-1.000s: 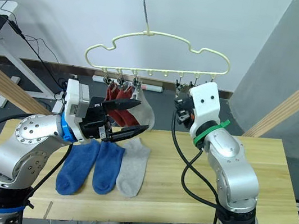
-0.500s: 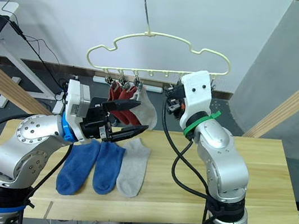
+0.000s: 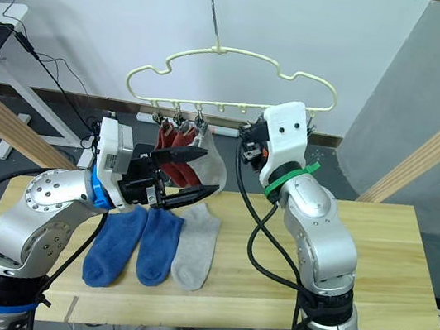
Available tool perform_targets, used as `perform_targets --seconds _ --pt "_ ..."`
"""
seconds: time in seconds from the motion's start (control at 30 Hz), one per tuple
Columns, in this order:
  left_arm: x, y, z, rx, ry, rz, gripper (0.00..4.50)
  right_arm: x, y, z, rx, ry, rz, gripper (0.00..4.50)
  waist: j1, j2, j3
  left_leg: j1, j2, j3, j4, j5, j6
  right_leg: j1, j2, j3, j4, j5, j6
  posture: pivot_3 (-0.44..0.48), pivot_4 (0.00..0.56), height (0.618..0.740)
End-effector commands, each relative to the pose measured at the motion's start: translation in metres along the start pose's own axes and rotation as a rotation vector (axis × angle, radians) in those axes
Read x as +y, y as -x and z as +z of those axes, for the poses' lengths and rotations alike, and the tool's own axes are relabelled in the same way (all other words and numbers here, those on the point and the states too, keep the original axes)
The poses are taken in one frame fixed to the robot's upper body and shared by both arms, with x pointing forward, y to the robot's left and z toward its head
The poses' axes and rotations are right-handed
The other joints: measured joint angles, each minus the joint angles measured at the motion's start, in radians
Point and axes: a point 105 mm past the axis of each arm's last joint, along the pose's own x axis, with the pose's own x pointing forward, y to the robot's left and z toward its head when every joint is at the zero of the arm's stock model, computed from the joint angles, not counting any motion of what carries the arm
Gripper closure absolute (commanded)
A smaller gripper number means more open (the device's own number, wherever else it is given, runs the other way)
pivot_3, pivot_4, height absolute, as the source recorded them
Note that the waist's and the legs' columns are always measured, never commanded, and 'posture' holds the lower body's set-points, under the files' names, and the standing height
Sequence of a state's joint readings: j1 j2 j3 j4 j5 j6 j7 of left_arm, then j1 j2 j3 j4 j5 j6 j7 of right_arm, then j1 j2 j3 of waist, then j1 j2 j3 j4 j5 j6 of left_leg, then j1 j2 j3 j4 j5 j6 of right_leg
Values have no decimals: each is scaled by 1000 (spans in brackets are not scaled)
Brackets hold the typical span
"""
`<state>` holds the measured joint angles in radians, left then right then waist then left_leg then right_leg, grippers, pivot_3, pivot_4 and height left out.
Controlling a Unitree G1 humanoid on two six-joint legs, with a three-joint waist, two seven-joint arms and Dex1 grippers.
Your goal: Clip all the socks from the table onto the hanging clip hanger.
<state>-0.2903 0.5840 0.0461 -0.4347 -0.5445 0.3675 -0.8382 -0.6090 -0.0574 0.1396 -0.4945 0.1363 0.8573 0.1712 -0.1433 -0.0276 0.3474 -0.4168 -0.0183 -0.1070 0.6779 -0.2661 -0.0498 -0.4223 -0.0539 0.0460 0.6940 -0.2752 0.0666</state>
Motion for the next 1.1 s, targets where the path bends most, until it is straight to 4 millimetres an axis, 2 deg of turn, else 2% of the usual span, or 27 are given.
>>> perform_targets --seconds 0.03,0.43,0.53,0.6,0.7,0.83,0.87,0.93,1.0,1.1 --pt "-5 -2 7 -27 -31 -16 960 -1 1 11 -58 5 -16 2594 0 0 -1 0 0 0 0 0 0 0 0 0 0 0 0 -230 267 740" --pt "-5 -2 5 -25 -22 -11 960 -2 0 9 -69 0 -27 2594 -1 0 -4 0 0 0 0 1 0 0 0 0 2 0 0 -230 267 740" --pt "-6 -2 2 -28 -7 1 960 -2 0 9 -68 -1 -27 3224 -1 0 -5 0 0 0 0 1 0 0 0 0 2 0 0 -227 270 740" --pt "-6 -1 -1 -26 -2 21 960 -2 0 9 -68 -1 -28 3800 -1 0 -5 0 0 0 0 1 0 0 0 0 2 0 0 -228 271 740" --pt "-4 1 -11 -2 2 76 960 -2 0 9 -69 -1 -28 4491 -2 0 -5 1 0 0 0 1 0 0 0 0 2 0 0 -228 272 740" --pt "-3 2 -23 23 -9 135 960 -2 0 9 -69 -2 -28 4491 -1 0 -5 0 0 0 0 2 0 0 0 0 2 0 0 -230 273 740" --pt "-2 5 -36 60 49 189 960 -2 0 9 -69 -2 -27 4491 -1 0 -5 1 0 0 0 2 0 0 0 0 2 0 -1 -228 275 740" --pt "-3 9 -55 109 145 250 616 -2 -1 8 -67 -1 -25 4500 -3 1 -8 1 0 0 0 2 0 0 0 1 2 0 -1 -228 275 740" --pt "-8 10 -66 145 173 265 131 -2 -1 9 -68 -1 -24 4500 -3 1 -8 1 0 0 0 2 0 0 0 1 2 0 -1 -227 278 740" --pt "-11 7 -89 210 216 374 24 -2 -1 8 -66 -1 -21 4500 -2 1 -9 1 -1 -1 0 2 0 0 0 0 2 0 -1 -228 280 740"
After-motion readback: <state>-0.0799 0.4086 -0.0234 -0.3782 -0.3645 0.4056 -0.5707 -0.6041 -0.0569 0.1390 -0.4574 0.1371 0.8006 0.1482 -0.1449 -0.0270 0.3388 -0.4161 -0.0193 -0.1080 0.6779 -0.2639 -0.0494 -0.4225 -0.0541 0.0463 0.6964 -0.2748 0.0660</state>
